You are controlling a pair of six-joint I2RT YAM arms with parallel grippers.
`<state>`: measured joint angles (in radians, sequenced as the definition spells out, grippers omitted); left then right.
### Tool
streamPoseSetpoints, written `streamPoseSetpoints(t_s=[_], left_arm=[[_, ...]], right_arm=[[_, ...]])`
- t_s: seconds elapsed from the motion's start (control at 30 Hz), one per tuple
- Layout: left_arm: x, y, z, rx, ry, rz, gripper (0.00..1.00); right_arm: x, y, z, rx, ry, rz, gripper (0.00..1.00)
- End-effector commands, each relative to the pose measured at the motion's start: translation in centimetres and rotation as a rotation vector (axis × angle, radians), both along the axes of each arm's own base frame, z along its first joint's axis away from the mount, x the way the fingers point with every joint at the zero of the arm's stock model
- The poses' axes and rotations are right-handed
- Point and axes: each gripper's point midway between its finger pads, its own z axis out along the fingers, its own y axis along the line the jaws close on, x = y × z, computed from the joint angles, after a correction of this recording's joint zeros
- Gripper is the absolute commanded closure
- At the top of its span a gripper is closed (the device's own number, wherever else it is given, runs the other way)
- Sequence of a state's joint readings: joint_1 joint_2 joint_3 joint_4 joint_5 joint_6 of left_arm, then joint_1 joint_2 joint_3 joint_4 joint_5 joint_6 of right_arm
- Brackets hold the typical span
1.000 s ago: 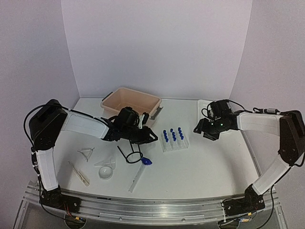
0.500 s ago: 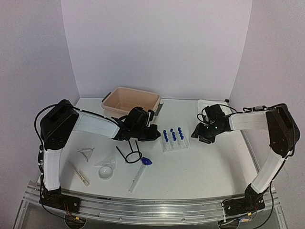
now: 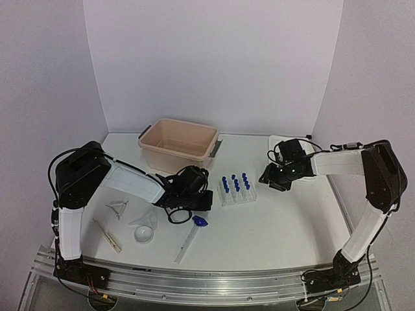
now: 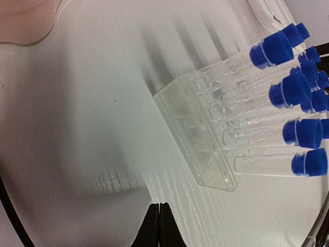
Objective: Organize the chemistry lab equipment
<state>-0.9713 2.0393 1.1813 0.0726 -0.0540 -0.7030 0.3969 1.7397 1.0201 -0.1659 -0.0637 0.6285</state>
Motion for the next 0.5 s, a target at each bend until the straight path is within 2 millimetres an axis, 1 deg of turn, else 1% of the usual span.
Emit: streamPoseSetpoints(t_s=[0.0, 0.17, 0.3, 0.47], left_arm=[[1.2, -0.7, 1.8, -0.087, -0.055, 0.072, 1.00], [2.1, -1.5, 1.1, -0.147, -0.055, 0.126, 1.00], [2.9, -1.8, 0.6, -0.137, -0.060, 0.158, 1.00], [3.0, -2.4, -0.2, -0.158, -0.055, 0.148, 1.00]], right_arm=[[1.5, 0.5, 0.5, 0.013, -0.037, 0.009, 0.53], [1.6, 0.5, 0.2, 0.011, -0.037, 0.008, 0.54], [1.6, 0.5, -0.1, 0.012, -0.034, 0.006, 0.54], [1.8, 0.7, -0.4, 0.011, -0.031, 0.011, 0.55]])
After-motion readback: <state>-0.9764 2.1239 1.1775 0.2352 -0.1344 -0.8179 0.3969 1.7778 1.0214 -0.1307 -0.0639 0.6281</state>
